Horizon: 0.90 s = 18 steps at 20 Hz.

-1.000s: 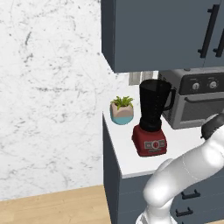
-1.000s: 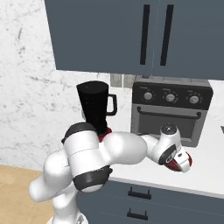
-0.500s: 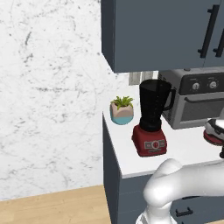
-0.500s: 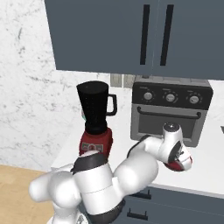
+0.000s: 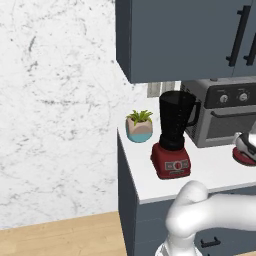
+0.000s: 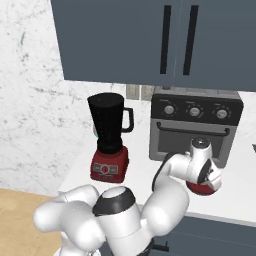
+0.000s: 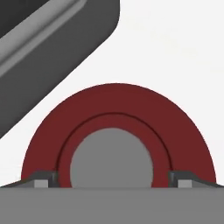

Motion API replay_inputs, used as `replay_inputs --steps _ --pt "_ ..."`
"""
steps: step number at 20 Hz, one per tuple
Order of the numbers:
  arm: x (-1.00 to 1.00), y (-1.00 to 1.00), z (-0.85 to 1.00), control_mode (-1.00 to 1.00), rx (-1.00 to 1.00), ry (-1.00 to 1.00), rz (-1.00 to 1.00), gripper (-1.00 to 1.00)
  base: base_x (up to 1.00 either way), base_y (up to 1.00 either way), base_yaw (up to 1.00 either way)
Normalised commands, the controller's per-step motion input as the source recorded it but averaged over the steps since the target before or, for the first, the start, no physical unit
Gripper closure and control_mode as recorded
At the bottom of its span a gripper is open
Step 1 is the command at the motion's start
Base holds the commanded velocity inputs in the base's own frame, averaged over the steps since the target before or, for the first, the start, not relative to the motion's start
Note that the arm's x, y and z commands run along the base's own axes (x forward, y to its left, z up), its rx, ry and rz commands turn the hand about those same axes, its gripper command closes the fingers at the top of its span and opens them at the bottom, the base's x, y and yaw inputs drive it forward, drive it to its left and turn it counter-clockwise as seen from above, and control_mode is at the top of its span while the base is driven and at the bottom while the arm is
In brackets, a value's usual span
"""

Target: Close the lid blender by securely placing the lid on top.

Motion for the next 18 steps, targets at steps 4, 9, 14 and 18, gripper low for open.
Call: replay_inputs --steps 4,9,14,18 --pt "0.29 -0.01 -0.22 -1.00 0.03 0.00 0.11 -1.00 0.00 0.00 0.00" --pt "0.15 0.00 -0.52 -1.00 0.00 0.02 0.10 -1.00 0.00 0.00 0.00" --pt "-0.11 0.00 -0.71 -1.00 0.00 0.01 0.09 -1.00 0.00 0.00 0.00" --pt "-0.49 0.00 -0.76 -1.00 0.00 0.00 0.07 -1.00 0.00 0.00 0.00"
